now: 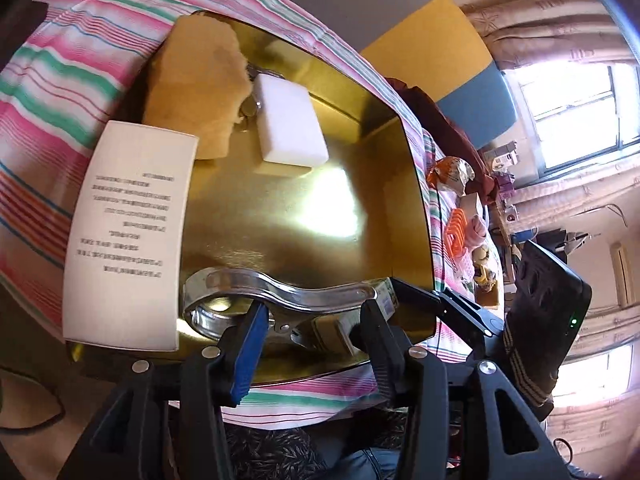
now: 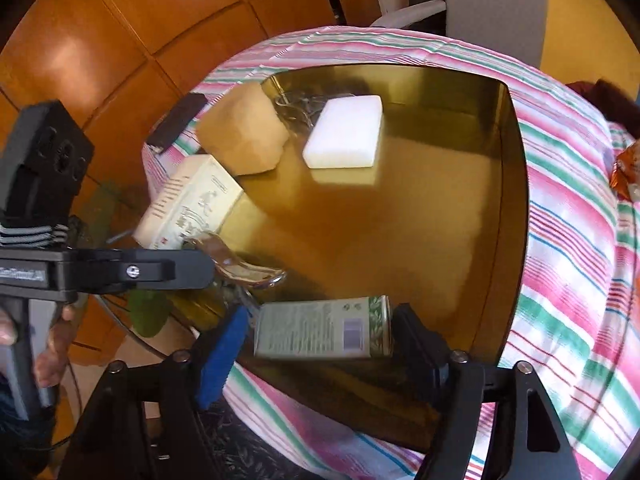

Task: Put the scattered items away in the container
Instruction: 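Carry the clip and green box over the gold tin and release both into it, then withdraw both tools from the tin toward the remaining items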

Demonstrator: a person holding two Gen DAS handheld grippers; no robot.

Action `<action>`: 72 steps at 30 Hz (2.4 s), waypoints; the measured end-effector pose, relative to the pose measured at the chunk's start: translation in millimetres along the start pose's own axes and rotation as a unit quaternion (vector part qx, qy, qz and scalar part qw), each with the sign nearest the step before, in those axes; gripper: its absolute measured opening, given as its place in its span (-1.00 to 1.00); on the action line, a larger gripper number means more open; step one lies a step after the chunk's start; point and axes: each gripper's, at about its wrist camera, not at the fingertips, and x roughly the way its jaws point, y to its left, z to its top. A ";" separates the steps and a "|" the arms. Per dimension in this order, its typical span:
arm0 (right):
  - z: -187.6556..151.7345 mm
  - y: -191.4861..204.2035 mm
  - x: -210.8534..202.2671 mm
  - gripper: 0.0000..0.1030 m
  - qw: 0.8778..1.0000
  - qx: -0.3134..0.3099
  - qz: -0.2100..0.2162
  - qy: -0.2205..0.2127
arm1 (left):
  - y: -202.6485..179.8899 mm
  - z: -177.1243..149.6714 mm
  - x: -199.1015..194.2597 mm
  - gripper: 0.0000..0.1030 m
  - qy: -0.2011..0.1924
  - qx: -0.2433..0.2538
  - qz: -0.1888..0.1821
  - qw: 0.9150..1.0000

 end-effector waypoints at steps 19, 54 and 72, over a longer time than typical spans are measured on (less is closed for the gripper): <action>-5.6 -2.4 -10.7 0.55 0.999 -0.027 0.029 -0.013 | -6.2 15.8 -4.7 -0.07 -0.031 -0.017 -0.024 0.999; -76.7 -192.1 -120.1 0.66 0.981 0.181 -0.044 -0.056 | -79.5 -15.4 42.7 -0.06 0.014 0.108 -0.003 0.994; -41.8 -331.7 -153.8 0.51 0.954 0.253 -0.160 -0.010 | -202.7 -37.8 115.0 -0.06 0.091 0.276 -0.001 0.957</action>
